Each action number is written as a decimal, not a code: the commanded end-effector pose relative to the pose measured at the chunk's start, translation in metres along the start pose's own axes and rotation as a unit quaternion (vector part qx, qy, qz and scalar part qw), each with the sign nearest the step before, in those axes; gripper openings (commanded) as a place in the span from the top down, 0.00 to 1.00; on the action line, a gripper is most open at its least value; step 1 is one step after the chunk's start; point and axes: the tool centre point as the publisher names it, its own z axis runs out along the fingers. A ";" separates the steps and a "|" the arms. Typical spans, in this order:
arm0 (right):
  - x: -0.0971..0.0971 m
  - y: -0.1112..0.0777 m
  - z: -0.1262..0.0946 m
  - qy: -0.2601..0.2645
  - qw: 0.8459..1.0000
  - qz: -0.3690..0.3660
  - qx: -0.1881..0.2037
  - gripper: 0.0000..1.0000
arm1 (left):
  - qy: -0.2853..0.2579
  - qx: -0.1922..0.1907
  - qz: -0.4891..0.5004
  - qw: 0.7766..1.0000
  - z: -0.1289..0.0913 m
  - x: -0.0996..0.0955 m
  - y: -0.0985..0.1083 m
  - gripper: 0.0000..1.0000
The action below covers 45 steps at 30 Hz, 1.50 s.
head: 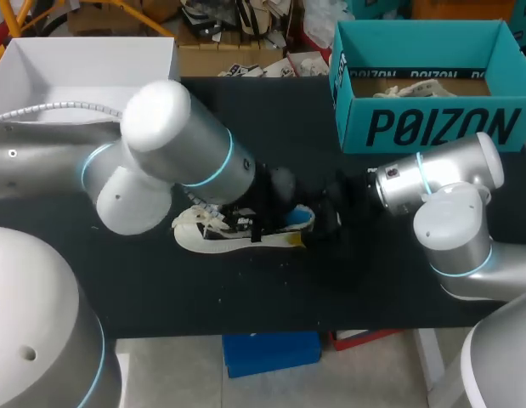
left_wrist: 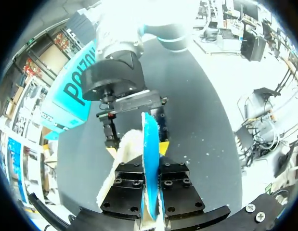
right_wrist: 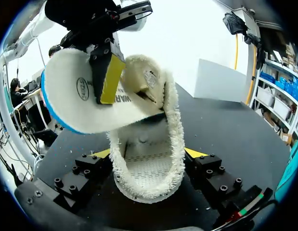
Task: Take the shoe out of the shoebox, open the shoe tongue, remove and reinsert the insole, then place the shoe into the shoebox
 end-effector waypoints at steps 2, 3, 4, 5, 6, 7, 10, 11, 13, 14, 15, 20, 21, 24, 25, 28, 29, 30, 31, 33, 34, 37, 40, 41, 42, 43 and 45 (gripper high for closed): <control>-0.001 -0.003 0.001 0.000 1.000 0.000 0.001 1.00 | 0.033 0.098 -0.001 0.995 -0.062 0.001 0.001 1.00; -0.001 -0.003 0.001 0.000 1.000 0.000 0.001 1.00 | 0.035 0.110 -0.001 0.993 -0.070 0.001 -0.003 1.00; -0.001 -0.003 0.001 0.000 1.000 0.000 0.001 1.00 | 0.037 0.122 0.001 0.992 -0.077 0.000 -0.008 1.00; -0.001 -0.003 0.001 0.000 1.000 0.000 0.001 1.00 | 0.041 0.138 0.002 0.990 -0.086 0.000 -0.013 1.00; -0.001 -0.003 0.001 0.000 1.000 0.000 0.001 1.00 | 0.042 0.146 0.003 0.988 -0.092 -0.001 -0.016 1.00; -0.001 -0.003 0.001 0.000 1.000 0.000 0.001 1.00 | 0.039 0.160 0.006 0.986 -0.103 -0.002 -0.023 1.00; -0.001 -0.003 0.001 0.000 1.000 0.000 0.001 1.00 | 0.049 0.196 0.010 0.979 -0.127 -0.004 -0.038 1.00; -0.001 -0.003 0.001 0.000 1.000 0.000 0.001 1.00 | 0.049 0.205 0.010 0.977 -0.134 -0.005 -0.042 1.00; -0.001 -0.003 0.001 0.000 1.000 0.000 0.001 1.00 | 0.066 0.236 0.009 0.969 -0.148 -0.007 -0.049 1.00; -0.001 -0.003 0.001 0.000 1.000 0.000 0.001 1.00 | 0.076 0.252 0.007 0.965 -0.155 -0.008 -0.053 1.00; -0.001 -0.003 0.001 0.000 1.000 0.000 0.001 1.00 | 0.085 0.270 0.006 0.959 -0.161 -0.010 -0.055 1.00; -0.001 -0.003 0.001 0.000 1.000 0.000 0.001 1.00 | 0.181 0.388 -0.015 0.904 -0.178 -0.020 -0.060 1.00; -0.001 -0.003 0.001 0.000 1.000 0.000 0.001 1.00 | 0.189 0.405 -0.017 0.895 -0.180 -0.021 -0.061 1.00; -0.001 -0.003 0.001 0.000 1.000 0.000 0.001 1.00 | 0.224 0.439 -0.022 0.870 -0.187 -0.024 -0.065 1.00; -0.001 -0.003 0.001 0.000 1.000 0.000 0.001 1.00 | 0.224 0.439 -0.022 0.870 -0.187 -0.024 -0.065 1.00; -0.001 -0.003 0.001 0.000 1.000 0.000 0.001 1.00 | 0.224 0.439 -0.022 0.870 -0.187 -0.024 -0.065 1.00; -0.001 -0.003 0.001 0.000 1.000 0.000 0.001 1.00 | 0.224 0.439 -0.022 0.870 -0.187 -0.024 -0.065 1.00; -0.001 -0.003 0.001 0.000 1.000 0.000 0.001 1.00 | 0.224 0.439 -0.022 0.870 -0.187 -0.024 -0.065 1.00; -0.001 -0.003 0.001 0.000 1.000 0.000 0.001 1.00 | 0.224 0.439 -0.022 0.870 -0.187 -0.024 -0.065 1.00; -0.001 -0.003 0.001 0.000 1.000 0.000 0.001 1.00 | 0.224 0.439 -0.022 0.870 -0.187 -0.024 -0.065 1.00; -0.001 -0.003 0.001 0.000 1.000 0.000 0.001 1.00 | 0.224 0.439 -0.022 0.870 -0.187 -0.024 -0.065 1.00; -0.001 -0.003 0.001 0.000 1.000 0.000 0.001 1.00 | 0.224 0.439 -0.022 0.870 -0.187 -0.024 -0.065 1.00; -0.001 -0.003 0.001 0.000 1.000 0.000 0.001 1.00 | 0.224 0.439 -0.022 0.870 -0.187 -0.024 -0.065 1.00; -0.001 -0.003 0.001 0.000 1.000 0.000 0.001 1.00 | 0.224 0.439 -0.022 0.870 -0.187 -0.024 -0.065 1.00; -0.001 -0.003 0.001 0.000 1.000 0.000 0.001 1.00 | 0.224 0.439 -0.022 0.870 -0.187 -0.024 -0.065 1.00; -0.001 -0.003 0.001 0.000 1.000 0.000 0.001 1.00 | 0.224 0.439 -0.022 0.870 -0.187 -0.024 -0.065 1.00; -0.001 -0.003 0.001 0.000 1.000 0.000 0.001 1.00 | 0.210 0.463 -0.076 0.858 -0.194 -0.025 -0.064 1.00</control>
